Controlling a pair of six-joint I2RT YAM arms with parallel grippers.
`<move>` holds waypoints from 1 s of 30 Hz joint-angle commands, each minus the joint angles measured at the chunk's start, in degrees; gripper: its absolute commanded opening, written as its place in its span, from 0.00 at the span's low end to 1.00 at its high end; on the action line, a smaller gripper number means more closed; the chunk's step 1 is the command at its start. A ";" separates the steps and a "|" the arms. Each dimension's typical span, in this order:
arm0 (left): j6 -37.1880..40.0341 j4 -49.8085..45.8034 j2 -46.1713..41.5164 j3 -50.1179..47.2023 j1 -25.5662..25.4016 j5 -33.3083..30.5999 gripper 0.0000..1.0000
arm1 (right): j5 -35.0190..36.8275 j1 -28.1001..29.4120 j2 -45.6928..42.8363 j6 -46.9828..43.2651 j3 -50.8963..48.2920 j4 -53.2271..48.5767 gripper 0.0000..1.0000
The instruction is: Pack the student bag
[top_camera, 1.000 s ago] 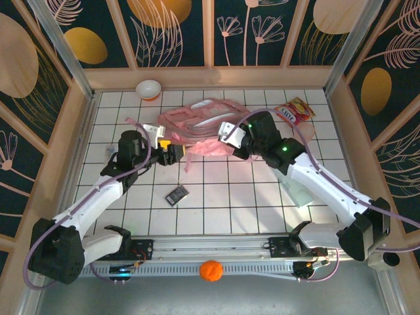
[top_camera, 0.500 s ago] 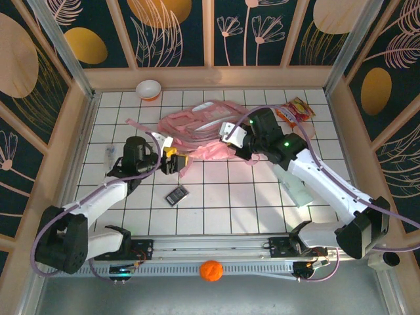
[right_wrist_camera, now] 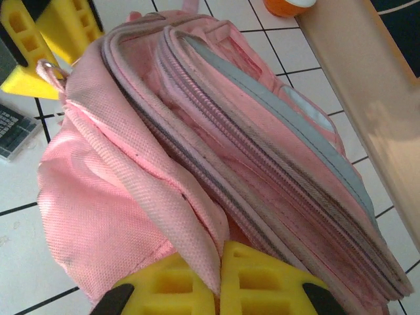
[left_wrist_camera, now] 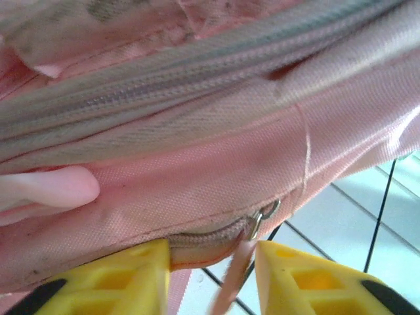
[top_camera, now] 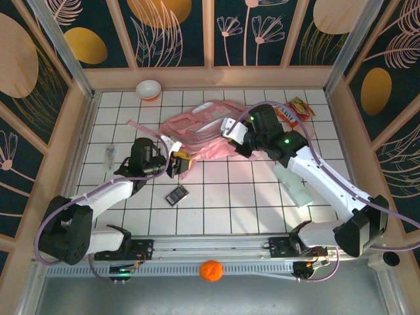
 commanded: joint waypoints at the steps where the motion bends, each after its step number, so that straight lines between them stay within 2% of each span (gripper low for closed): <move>1: -0.81 3.30 -2.00 -0.33 -1.19 2.60 0.20 | -0.47 -0.01 -0.10 3.25 3.32 6.50 0.00; 4: -3.17 3.12 -4.41 -0.32 -1.51 2.55 0.05 | 1.69 -0.01 0.36 5.86 2.71 7.41 0.00; 6: -4.71 2.82 -6.05 -0.30 -1.79 2.63 0.00 | 2.80 0.13 0.55 7.99 2.11 8.18 0.00; 16: -10.84 -1.29 -11.29 3.97 -4.56 3.19 0.00 | 10.62 5.84 2.82 20.00 -1.69 15.55 0.00; 23: -13.73 -5.10 -9.15 12.77 -8.58 5.32 0.00 | 8.79 8.99 6.78 27.96 -3.85 22.73 0.00; 26: -16.35 -5.37 -8.48 14.35 -9.36 2.33 0.00 | 7.54 9.71 7.03 28.59 -4.21 23.44 0.00; 27: -17.45 -6.19 -8.68 14.60 -9.36 -1.21 0.00 | 6.67 9.36 6.17 29.36 -4.29 23.01 0.10; 29: -18.59 -8.39 -9.26 14.87 -9.36 -8.30 0.00 | 1.61 7.24 3.71 31.63 -5.22 20.99 0.42; 30: -18.69 -9.48 -9.69 14.79 -9.34 -11.11 0.00 | -0.34 5.58 2.03 34.57 -6.18 20.17 0.53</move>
